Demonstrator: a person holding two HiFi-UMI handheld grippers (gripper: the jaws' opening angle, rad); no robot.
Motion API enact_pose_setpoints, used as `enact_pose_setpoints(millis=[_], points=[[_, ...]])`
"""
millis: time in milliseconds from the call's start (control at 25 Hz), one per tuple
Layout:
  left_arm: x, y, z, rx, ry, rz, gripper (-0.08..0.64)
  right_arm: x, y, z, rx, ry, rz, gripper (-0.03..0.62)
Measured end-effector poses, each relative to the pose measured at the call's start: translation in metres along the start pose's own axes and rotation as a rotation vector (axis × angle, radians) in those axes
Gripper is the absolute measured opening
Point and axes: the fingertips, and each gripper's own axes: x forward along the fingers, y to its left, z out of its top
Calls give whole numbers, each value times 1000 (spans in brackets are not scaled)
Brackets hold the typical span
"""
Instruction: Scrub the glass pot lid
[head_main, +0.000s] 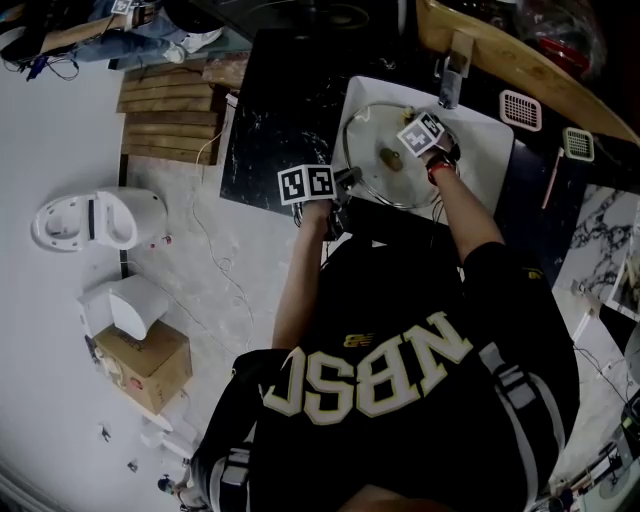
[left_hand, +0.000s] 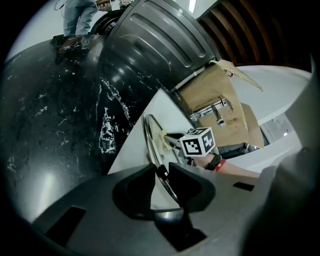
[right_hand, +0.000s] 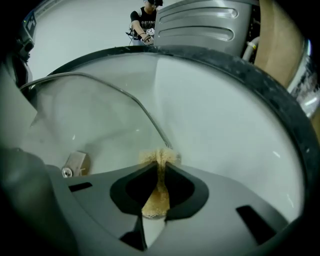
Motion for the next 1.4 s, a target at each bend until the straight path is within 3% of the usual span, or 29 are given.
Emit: enact_pose_setpoints(millis=[520,880,1040,1200,1400], points=[[1,-1,1,-8,-21,-38,98,-31,0,-78,-28,246,124,54],[1,-2,3,-5,-20,-40,98,-63,42,-101,-68,353,329,55],[1,-2,1,-6,-23,-41,98,-78,61,-105,-44,358,418,54],[1,-2,3,-10,-24,-45,98,-88,75,-99,-69,351,447,54],[2,-2,3,-7,-25,-43,98,-112,103,-91,15,295,573,54]])
